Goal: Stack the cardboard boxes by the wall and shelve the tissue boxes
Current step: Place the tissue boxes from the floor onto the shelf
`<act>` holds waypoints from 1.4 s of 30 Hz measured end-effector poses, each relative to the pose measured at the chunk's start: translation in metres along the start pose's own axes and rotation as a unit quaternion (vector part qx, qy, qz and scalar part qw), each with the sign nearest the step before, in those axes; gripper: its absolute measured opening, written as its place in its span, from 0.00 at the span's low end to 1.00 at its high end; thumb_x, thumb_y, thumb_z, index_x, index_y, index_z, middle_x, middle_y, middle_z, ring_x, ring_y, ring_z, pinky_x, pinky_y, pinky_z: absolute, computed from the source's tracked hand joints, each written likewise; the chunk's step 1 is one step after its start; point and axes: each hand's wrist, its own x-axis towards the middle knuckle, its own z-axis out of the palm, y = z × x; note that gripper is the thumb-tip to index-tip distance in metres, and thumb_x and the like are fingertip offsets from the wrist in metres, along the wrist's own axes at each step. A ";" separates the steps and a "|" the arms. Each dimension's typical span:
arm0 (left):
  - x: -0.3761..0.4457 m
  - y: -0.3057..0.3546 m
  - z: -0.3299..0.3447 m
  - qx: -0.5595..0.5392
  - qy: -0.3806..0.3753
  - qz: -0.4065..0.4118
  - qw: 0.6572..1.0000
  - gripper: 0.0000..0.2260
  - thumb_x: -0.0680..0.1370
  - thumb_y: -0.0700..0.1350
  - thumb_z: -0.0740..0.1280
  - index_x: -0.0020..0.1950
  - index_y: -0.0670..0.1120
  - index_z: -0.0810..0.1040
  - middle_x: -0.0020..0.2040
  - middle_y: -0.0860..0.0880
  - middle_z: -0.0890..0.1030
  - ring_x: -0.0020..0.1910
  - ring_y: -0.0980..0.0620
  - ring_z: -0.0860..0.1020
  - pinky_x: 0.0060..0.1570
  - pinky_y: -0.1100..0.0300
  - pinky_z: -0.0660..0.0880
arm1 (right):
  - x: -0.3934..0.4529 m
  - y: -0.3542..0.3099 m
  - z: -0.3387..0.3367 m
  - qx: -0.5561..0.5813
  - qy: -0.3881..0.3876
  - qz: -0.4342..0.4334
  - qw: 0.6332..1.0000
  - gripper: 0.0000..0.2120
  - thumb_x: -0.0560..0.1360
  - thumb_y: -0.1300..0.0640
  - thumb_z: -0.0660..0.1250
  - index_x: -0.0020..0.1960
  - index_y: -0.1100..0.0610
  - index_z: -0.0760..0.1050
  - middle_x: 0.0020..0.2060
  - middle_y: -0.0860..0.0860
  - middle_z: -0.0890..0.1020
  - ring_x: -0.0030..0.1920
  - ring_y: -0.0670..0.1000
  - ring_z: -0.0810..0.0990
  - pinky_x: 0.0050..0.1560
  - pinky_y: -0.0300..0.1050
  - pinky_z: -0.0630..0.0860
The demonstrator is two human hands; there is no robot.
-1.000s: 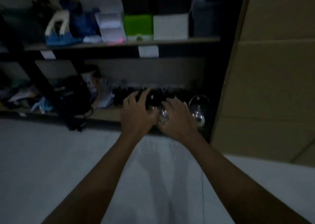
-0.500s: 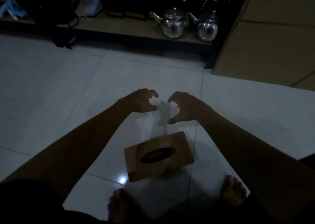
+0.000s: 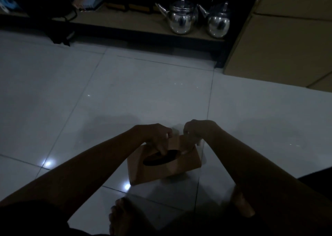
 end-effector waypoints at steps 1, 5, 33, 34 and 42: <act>-0.001 -0.003 -0.005 -0.007 0.011 -0.001 1.000 0.31 0.72 0.48 0.79 0.71 0.49 0.70 0.68 0.45 0.74 0.64 0.44 0.75 0.60 0.51 0.76 | 0.001 0.001 -0.005 0.026 -0.004 -0.008 1.000 0.15 0.73 0.57 0.74 0.57 0.60 0.82 0.51 0.56 0.85 0.45 0.54 0.85 0.52 0.53 0.83; -0.006 -0.023 -0.025 -0.055 0.093 -0.019 0.994 0.27 0.74 0.48 0.77 0.71 0.47 0.72 0.68 0.46 0.75 0.65 0.44 0.74 0.58 0.54 0.73 | 0.001 0.005 -0.024 0.224 0.060 -0.012 0.973 0.40 0.70 0.50 0.78 0.76 0.59 0.65 0.69 0.58 0.73 0.68 0.59 0.74 0.66 0.48 0.72; -0.294 0.126 -0.227 -0.620 0.378 0.023 0.687 0.12 0.81 0.54 0.66 0.62 0.68 0.75 0.58 0.60 0.82 0.54 0.56 0.82 0.47 0.55 0.80 | -0.270 -0.037 -0.283 0.818 0.195 -0.022 0.541 0.25 0.72 0.45 0.76 0.62 0.57 0.74 0.51 0.54 0.86 0.50 0.54 0.86 0.43 0.46 0.81; -0.321 0.141 -0.237 -0.627 0.374 0.016 0.684 0.12 0.81 0.55 0.66 0.64 0.68 0.75 0.58 0.58 0.83 0.53 0.55 0.83 0.47 0.54 0.80 | -0.299 -0.042 -0.301 0.816 0.193 -0.016 0.544 0.26 0.72 0.45 0.76 0.62 0.58 0.74 0.51 0.54 0.86 0.50 0.54 0.86 0.42 0.46 0.81; -0.477 0.261 -0.309 -0.632 0.391 0.028 0.668 0.19 0.80 0.60 0.67 0.71 0.63 0.72 0.59 0.59 0.82 0.52 0.62 0.82 0.52 0.57 0.82 | -0.482 -0.053 -0.410 0.796 0.227 -0.018 0.560 0.27 0.73 0.41 0.74 0.66 0.53 0.75 0.56 0.51 0.84 0.53 0.48 0.85 0.54 0.48 0.82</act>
